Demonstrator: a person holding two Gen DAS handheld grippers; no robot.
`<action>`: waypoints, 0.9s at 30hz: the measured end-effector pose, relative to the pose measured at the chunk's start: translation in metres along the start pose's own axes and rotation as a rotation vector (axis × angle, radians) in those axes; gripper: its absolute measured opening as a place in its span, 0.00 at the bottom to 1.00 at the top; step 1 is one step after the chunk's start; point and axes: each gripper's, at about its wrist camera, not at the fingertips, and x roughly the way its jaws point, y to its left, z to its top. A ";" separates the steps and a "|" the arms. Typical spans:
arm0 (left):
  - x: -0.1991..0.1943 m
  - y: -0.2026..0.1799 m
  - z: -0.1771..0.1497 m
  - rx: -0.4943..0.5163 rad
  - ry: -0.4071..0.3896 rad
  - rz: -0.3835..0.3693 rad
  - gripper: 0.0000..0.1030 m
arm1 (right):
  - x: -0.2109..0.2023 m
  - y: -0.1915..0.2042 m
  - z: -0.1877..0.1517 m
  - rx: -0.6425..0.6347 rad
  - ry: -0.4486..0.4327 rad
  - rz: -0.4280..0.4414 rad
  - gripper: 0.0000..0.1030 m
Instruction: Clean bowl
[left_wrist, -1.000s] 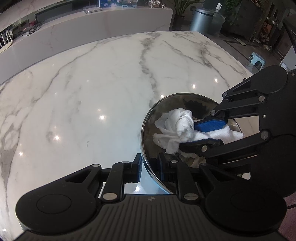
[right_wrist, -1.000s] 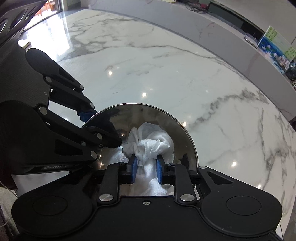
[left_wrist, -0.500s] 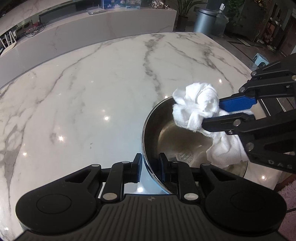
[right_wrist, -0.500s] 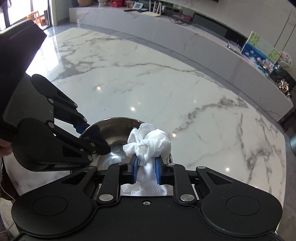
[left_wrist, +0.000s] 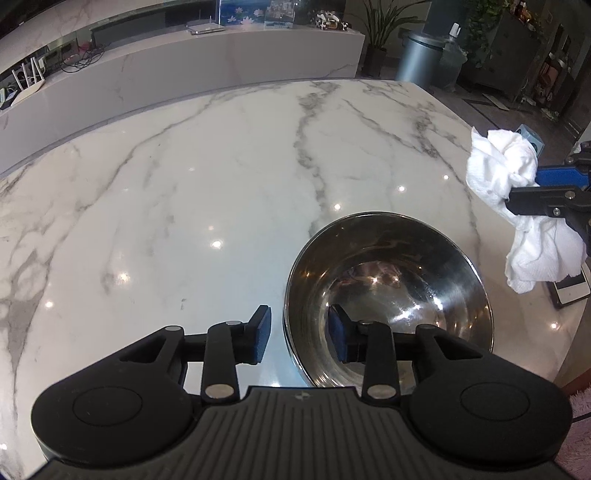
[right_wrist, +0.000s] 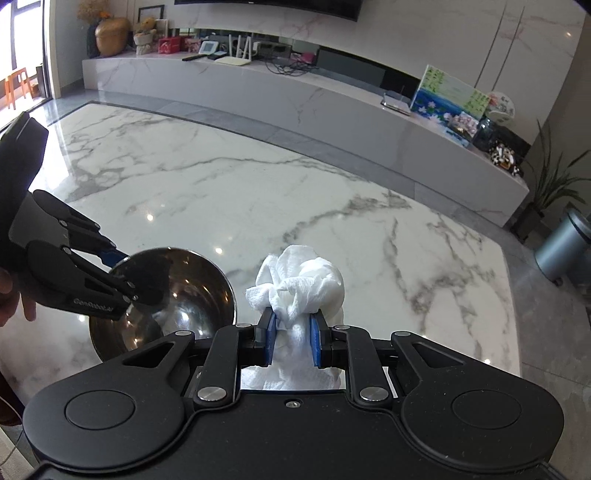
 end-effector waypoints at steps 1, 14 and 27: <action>0.001 -0.001 0.000 0.002 0.007 0.004 0.31 | 0.002 0.001 -0.006 -0.007 0.008 0.015 0.16; 0.003 -0.007 0.000 0.040 0.024 0.024 0.15 | 0.027 0.025 -0.033 -0.095 0.016 0.066 0.16; 0.003 -0.010 0.001 0.053 0.023 0.047 0.17 | 0.047 0.041 -0.043 -0.145 0.063 0.079 0.16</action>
